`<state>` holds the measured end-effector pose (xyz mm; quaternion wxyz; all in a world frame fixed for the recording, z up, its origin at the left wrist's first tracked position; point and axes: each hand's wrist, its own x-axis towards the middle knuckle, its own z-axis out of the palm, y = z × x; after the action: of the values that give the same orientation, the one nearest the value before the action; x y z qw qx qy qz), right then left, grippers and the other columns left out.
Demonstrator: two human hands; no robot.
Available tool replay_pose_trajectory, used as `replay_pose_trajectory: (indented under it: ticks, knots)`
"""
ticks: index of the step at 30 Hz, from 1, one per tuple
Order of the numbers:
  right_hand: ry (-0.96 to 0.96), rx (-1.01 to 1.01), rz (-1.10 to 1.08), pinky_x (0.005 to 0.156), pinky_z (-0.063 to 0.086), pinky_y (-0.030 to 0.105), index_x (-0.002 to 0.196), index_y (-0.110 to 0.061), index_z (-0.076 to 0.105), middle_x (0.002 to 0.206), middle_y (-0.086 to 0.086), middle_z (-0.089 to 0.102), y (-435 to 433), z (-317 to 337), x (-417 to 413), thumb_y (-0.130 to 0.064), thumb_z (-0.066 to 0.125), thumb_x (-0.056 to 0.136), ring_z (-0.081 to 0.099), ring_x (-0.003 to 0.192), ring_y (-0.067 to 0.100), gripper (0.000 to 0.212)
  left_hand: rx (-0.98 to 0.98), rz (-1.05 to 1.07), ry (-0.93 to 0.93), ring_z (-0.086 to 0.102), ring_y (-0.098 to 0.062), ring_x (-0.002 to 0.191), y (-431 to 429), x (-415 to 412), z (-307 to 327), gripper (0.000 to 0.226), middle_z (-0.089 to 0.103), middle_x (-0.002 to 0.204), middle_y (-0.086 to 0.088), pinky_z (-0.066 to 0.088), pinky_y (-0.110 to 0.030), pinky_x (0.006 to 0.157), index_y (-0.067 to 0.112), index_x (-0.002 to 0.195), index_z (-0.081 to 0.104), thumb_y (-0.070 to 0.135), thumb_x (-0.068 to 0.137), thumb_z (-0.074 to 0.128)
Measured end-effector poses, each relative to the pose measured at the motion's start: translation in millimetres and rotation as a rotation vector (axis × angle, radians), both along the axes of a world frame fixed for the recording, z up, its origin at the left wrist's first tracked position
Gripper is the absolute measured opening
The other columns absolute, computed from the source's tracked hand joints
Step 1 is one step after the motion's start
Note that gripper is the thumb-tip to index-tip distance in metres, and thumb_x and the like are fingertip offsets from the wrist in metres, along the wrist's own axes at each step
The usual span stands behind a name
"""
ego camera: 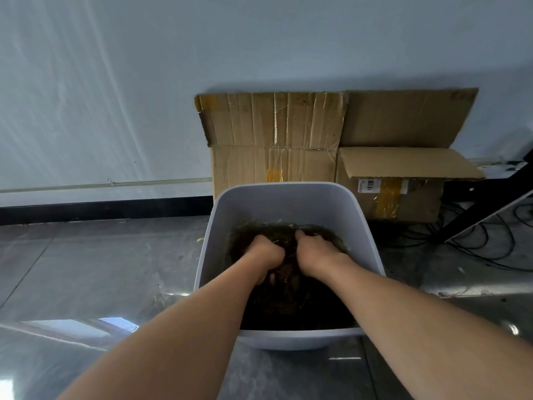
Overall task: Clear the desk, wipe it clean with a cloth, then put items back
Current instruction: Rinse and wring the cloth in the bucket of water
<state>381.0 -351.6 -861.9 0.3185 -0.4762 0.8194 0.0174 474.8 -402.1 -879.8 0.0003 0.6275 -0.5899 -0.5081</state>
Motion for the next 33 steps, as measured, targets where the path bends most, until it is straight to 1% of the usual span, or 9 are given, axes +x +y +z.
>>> replay_pose_trajectory:
  ticks: [4, 7, 9, 13, 18, 21, 24, 29, 33]
  knots:
    - [0.004, 0.079, 0.046, 0.094, 0.050, 0.038, 0.127, -0.010, 0.058, 0.127, 0.013, 0.060, -2.8, -9.9, 2.7, -0.010, 0.052, 0.097, 0.060, 0.112, 0.030, 0.031, -0.260, -0.325, -0.299, 0.064, -0.029, 0.096, -3.1, 3.4, -8.7, 0.020, 0.066, 0.106, -0.011, 0.054, -0.035, 0.084, 0.008, 0.107, 0.064, 0.021, 0.092, 0.059]
    - [-0.153, 0.031, -0.092, 0.082, 0.046, 0.031, 0.112, -0.008, 0.059, 0.107, 0.011, 0.061, -2.7, -7.4, 4.1, -0.015, 0.058, 0.096, 0.059, 0.101, 0.027, 0.017, 0.013, -0.206, -0.097, 0.055, -0.021, 0.064, -2.6, 2.0, -10.2, 0.021, 0.060, 0.079, -0.008, 0.045, -0.024, 0.052, 0.008, 0.085, 0.058, 0.023, 0.098, 0.053]
    - [-0.258, -0.036, -0.221, 0.071, 0.047, 0.031, 0.102, -0.006, 0.057, 0.093, 0.012, 0.058, -5.7, -2.9, 9.7, -0.011, 0.055, 0.096, 0.057, 0.088, 0.026, 0.009, 0.192, -0.051, 0.030, 0.048, -0.019, 0.052, -1.4, 1.6, -3.4, 0.032, 0.055, 0.066, -0.008, 0.035, -0.022, 0.047, 0.009, 0.077, 0.056, 0.025, 0.102, 0.045]
    - [-0.483, -0.173, -0.501, 0.040, 0.036, 0.022, 0.089, -0.004, 0.056, 0.080, 0.016, 0.060, -10.3, 6.7, 30.6, -0.020, 0.041, 0.101, 0.055, 0.059, 0.024, 0.025, 0.248, 0.204, 0.246, 0.050, -0.018, 0.026, -2.0, 5.5, 10.4, 0.042, 0.052, 0.038, -0.009, 0.035, -0.015, 0.029, 0.003, 0.069, 0.050, 0.017, 0.105, 0.033]
    - [-0.190, -0.346, -0.423, 0.080, 0.046, 0.035, 0.100, -0.009, 0.058, 0.111, 0.012, 0.063, -4.1, 16.1, 11.1, -0.016, 0.028, 0.105, 0.058, 0.085, 0.023, 0.031, 0.383, 0.167, 0.422, 0.061, -0.020, 0.039, 5.6, -2.4, 25.2, 0.034, 0.062, 0.049, -0.010, 0.050, -0.024, 0.037, 0.005, 0.079, 0.060, 0.025, 0.103, 0.048]
    - [-0.182, -0.305, -0.377, 0.093, 0.045, 0.036, 0.130, -0.005, 0.053, 0.125, 0.014, 0.060, -8.1, 20.4, -6.3, -0.018, 0.034, 0.105, 0.058, 0.112, 0.029, 0.034, 0.252, 0.265, 0.453, 0.070, -0.022, 0.073, 0.3, -5.6, 24.0, 0.033, 0.073, 0.084, -0.010, 0.059, -0.031, 0.064, 0.011, 0.104, 0.068, 0.037, 0.102, 0.048]
    - [-0.429, -0.223, -0.213, 0.098, 0.047, 0.037, 0.123, -0.010, 0.062, 0.116, 0.010, 0.066, -7.9, 30.5, -18.0, -0.031, 0.045, 0.103, 0.060, 0.111, 0.026, 0.034, 0.087, 0.314, 0.472, 0.067, -0.027, 0.101, -5.0, -4.5, 20.0, 0.048, 0.072, 0.108, -0.011, 0.051, -0.042, 0.099, 0.012, 0.121, 0.067, 0.043, 0.098, 0.038]
    - [-0.437, -0.327, -0.120, 0.076, 0.048, 0.035, 0.088, -0.010, 0.069, 0.082, 0.006, 0.066, -4.3, 41.8, -19.6, -0.029, 0.061, 0.098, 0.063, 0.084, 0.022, 0.023, 0.066, 0.413, 0.398, 0.064, -0.026, 0.092, -5.0, -3.3, 14.0, 0.047, 0.070, 0.102, -0.010, 0.049, -0.032, 0.070, 0.016, 0.116, 0.065, 0.046, 0.096, 0.035]
    - [-0.909, -0.464, -0.477, 0.093, 0.054, 0.046, 0.104, -0.003, 0.066, 0.097, 0.015, 0.069, -12.9, 47.5, -5.8, -0.030, 0.059, 0.099, 0.068, 0.098, 0.032, 0.028, 0.349, 0.483, 0.429, 0.065, -0.035, 0.102, -10.6, 0.7, 12.0, 0.064, 0.070, 0.109, -0.019, 0.055, -0.046, 0.089, 0.013, 0.121, 0.064, 0.062, 0.096, 0.033]
